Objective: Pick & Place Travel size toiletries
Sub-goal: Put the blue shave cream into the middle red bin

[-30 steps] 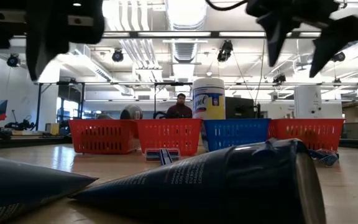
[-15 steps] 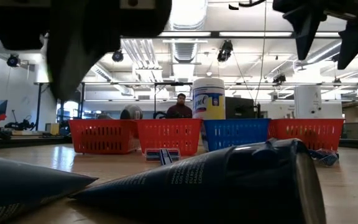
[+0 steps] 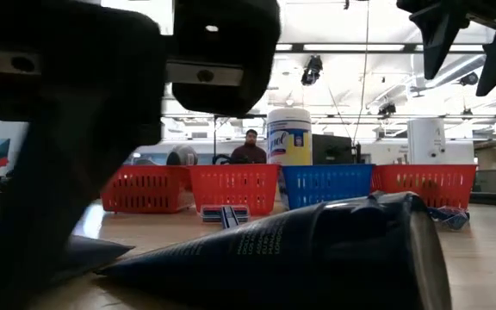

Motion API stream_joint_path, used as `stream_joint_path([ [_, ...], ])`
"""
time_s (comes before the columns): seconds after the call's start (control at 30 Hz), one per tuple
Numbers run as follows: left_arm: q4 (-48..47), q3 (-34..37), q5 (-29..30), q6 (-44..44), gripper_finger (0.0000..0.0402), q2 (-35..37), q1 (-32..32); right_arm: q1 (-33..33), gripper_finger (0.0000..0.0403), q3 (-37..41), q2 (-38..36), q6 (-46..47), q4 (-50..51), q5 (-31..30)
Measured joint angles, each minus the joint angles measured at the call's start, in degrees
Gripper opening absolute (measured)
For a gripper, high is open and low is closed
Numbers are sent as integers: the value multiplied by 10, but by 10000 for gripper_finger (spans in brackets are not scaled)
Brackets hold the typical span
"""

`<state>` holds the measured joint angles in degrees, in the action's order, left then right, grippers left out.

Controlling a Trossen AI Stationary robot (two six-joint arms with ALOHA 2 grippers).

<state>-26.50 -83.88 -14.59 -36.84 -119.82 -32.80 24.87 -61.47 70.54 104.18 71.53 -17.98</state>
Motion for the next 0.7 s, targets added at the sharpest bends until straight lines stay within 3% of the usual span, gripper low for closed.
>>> stream_joint_path([
  [0.13,-41,-10,2,0,124,1,3,0,366,0,0,-12,0,0],
  [0.4,-113,-43,92,75,123,41,23,1,366,-1,-1,-24,2,0],
  [0.57,-111,-31,137,289,123,129,93,5,366,-17,-9,-24,3,-25],
  [0.7,-52,18,209,567,123,217,171,9,366,-32,-25,-23,10,-62],
])
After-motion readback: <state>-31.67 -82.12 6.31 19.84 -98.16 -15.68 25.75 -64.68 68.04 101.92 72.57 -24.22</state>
